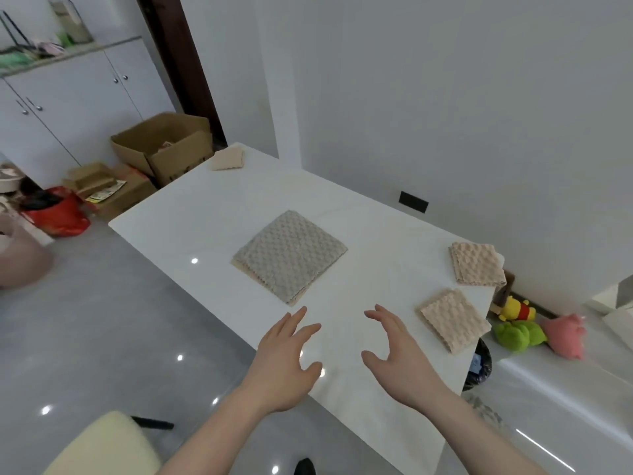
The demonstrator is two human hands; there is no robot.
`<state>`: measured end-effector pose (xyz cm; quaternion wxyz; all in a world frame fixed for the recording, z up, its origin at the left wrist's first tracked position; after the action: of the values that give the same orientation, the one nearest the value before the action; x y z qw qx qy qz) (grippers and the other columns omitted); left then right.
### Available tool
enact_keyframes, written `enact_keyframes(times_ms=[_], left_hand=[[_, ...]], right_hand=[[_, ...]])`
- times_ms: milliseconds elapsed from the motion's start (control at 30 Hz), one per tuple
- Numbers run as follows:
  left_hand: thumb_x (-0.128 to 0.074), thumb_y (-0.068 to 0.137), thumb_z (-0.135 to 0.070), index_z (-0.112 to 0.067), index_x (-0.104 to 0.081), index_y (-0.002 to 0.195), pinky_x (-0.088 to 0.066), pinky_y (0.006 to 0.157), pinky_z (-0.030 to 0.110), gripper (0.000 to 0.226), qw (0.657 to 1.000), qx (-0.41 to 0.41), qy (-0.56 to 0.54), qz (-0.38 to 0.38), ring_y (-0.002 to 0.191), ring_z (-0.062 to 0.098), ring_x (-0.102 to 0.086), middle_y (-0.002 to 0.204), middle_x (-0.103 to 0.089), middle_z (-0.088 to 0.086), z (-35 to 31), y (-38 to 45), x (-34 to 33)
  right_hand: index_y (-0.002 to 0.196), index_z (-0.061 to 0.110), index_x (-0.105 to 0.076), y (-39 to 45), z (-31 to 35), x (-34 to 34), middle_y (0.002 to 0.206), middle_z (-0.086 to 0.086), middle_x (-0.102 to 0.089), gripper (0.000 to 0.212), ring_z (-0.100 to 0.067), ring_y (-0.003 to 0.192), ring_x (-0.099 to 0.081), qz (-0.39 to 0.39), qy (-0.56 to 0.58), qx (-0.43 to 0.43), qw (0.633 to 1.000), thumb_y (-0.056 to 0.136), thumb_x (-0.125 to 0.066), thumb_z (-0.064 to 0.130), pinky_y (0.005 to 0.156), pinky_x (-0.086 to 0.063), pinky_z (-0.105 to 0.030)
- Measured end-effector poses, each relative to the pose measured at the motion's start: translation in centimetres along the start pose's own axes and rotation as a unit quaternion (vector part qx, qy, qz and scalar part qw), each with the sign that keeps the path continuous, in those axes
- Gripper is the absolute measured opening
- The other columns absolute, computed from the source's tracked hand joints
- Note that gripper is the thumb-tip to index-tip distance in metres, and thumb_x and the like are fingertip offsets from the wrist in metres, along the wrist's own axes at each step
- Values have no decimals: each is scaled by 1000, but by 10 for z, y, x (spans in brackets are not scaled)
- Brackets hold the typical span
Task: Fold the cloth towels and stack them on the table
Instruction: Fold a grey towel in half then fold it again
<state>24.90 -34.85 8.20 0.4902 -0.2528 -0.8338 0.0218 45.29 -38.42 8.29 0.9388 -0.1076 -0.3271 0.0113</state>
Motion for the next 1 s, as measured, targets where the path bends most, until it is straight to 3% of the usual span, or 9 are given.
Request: enact_keyframes(times_ms=[100,233,500,733,1000], left_hand=[[-57,94,-43,-43,-33,154,-8,126,33,65,999,18,26,-6,157,13,2,169,1,-19,23,-12,7],[-57,94,-44,-42,-34,154,-9,126,34,64,999,23,-2,-23,157,11,3,169,1,-20,48,-19,26],[-56,95,-44,-41,-32,155,-9,126,34,64,999,-40,10,9,157,13,-1,169,0,-16,89,27,71],[-54,95,-42,-40,-31,156,-9,126,33,65,994,-76,63,52,157,15,-3,170,-2,-12,159,71,127],[-56,94,-41,-42,-33,154,-13,125,35,64,993,-112,36,28,156,12,-5,169,-5,-15,166,81,158]], right_hand=[[151,41,-32,0,12,-21,165,24,-15,66,0,144,-32,26,2,-16,1000,94,-59,24,90,-39,-8],[151,44,-31,0,33,-39,165,27,-13,66,11,132,-30,29,4,-3,1000,94,-59,25,78,-38,3],[149,44,-32,42,61,-61,163,26,-17,65,-1,147,-29,-34,-7,-43,998,93,-60,25,103,-32,-17],[148,44,-34,83,107,-119,163,25,-19,65,1,147,-29,-72,32,-86,993,93,-62,25,109,-28,-19],[147,46,-34,83,135,-116,163,26,-19,64,3,147,-28,-106,12,-79,991,93,-61,27,111,-29,-21]])
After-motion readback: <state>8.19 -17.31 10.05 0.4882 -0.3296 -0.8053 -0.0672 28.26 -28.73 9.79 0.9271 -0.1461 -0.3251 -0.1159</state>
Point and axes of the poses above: each hand's wrist, its own y-axis towards the middle knuckle, its own x-axis out of the back of the hand, z = x × y, the point moved 9 cm from there along y, towards the middle knuckle
